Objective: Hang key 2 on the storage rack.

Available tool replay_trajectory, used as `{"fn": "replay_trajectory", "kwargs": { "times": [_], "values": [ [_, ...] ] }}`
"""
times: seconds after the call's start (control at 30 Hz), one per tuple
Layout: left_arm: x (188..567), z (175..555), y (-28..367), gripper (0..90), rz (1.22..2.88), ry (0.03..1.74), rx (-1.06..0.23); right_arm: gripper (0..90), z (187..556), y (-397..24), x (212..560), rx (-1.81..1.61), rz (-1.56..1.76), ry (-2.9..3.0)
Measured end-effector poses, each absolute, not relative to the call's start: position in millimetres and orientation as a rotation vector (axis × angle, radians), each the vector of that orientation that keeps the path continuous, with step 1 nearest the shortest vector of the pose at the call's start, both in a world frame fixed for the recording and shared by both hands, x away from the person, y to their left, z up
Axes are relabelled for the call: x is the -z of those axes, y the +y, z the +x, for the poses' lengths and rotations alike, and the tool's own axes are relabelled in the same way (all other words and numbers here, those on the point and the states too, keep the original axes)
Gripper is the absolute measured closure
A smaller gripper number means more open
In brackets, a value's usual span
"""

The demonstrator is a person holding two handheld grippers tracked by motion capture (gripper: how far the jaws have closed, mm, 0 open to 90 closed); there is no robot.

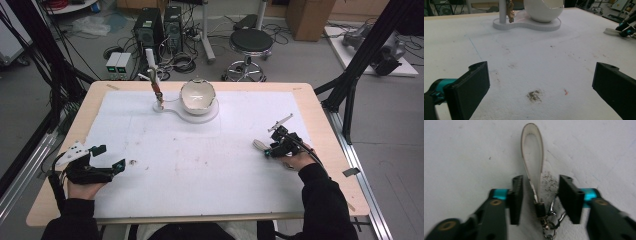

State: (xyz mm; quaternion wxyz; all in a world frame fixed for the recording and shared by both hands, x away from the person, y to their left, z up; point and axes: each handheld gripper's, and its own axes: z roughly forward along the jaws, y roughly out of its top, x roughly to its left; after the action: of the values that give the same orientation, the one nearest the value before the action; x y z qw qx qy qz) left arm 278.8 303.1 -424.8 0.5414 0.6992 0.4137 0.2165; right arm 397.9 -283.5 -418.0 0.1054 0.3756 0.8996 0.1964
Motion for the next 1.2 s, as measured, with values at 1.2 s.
{"fn": "replay_trajectory", "kwargs": {
  "times": [1.2],
  "values": [
    [420, 281, 302, 1.7, 1.634, 0.999, -0.459, 82.4, 390, -284, 388, -0.868, 1.094, 2.567]
  ]
}}
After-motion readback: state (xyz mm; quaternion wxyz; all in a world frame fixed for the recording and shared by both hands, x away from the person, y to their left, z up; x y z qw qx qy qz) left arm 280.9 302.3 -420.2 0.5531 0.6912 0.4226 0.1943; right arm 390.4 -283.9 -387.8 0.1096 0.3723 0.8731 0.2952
